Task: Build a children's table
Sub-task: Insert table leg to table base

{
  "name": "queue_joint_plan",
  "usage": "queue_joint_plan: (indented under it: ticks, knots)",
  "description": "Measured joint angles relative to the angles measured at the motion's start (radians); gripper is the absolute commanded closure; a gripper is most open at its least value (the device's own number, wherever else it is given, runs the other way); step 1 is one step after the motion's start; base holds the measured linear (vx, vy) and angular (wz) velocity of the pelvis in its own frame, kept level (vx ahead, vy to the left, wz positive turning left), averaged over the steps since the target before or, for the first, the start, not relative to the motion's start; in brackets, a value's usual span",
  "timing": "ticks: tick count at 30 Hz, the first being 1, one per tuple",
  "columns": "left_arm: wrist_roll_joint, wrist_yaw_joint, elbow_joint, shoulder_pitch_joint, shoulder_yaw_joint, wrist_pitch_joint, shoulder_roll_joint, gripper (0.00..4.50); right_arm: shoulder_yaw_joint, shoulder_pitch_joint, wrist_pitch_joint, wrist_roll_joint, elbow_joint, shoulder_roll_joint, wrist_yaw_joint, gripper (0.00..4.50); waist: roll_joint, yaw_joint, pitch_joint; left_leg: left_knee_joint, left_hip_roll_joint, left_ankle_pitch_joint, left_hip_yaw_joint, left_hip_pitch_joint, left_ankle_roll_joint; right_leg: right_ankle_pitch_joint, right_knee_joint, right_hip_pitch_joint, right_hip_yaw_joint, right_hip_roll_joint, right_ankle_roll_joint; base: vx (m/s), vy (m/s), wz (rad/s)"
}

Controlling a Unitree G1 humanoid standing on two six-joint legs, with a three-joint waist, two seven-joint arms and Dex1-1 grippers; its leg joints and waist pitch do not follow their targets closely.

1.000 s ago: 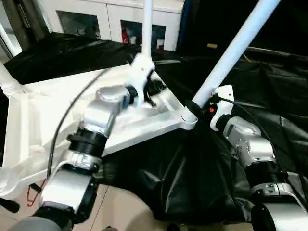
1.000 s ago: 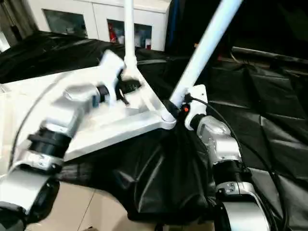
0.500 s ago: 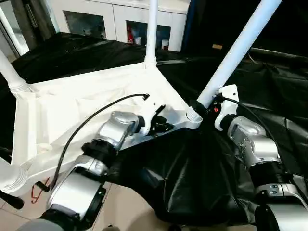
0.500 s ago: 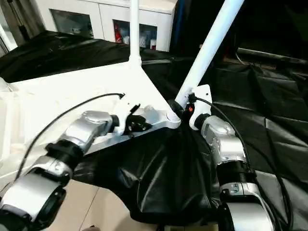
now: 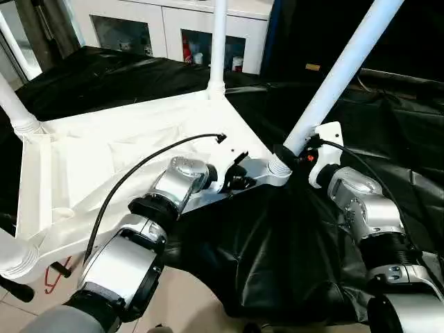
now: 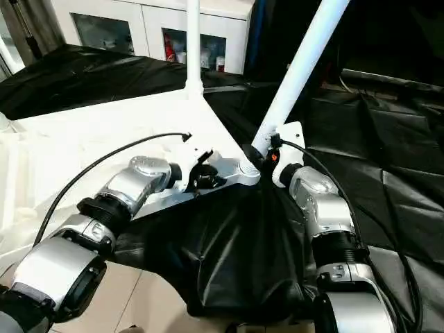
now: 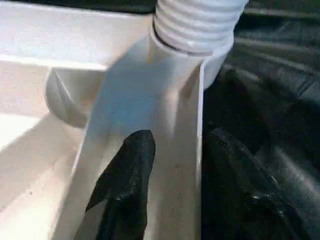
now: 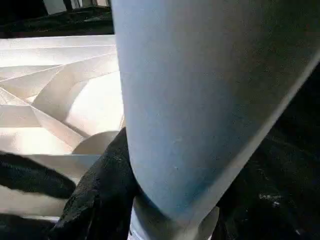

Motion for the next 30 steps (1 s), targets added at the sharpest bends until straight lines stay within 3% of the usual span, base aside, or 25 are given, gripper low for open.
queue_joint_plan:
  ticks: [18,26,30]
  knots:
    - [0.060,-0.056,0.068,-0.040,-0.028,-0.043,-0.008,4.34,0.010,0.000,0.004,0.000,-0.001,-0.004,0.003,2.63,0.002,0.000,-0.002,0.000,0.000,0.001,0.000,0.000,0.001,0.000,0.000,0.000,0.000,0.000,0.000,0.000,0.000,0.00]
    - [0.063,-0.080,0.085,-0.042,-0.023,-0.067,0.005,4.50,0.057,0.014,0.059,0.006,-0.080,-0.028,0.112,2.63,0.005,-0.002,-0.003,0.001,0.000,0.001,0.000,0.001,0.001,0.001,0.000,0.001,0.000,0.000,0.002,0.000,0.000,0.00]
    - [0.056,-0.146,0.046,0.002,-0.017,-0.122,0.043,4.50,0.089,0.044,0.096,0.035,-0.142,-0.049,0.185,2.63,0.008,-0.005,-0.004,0.000,0.000,0.002,0.000,0.003,0.003,0.001,0.000,0.001,0.000,0.000,0.005,0.000,0.000,0.00]
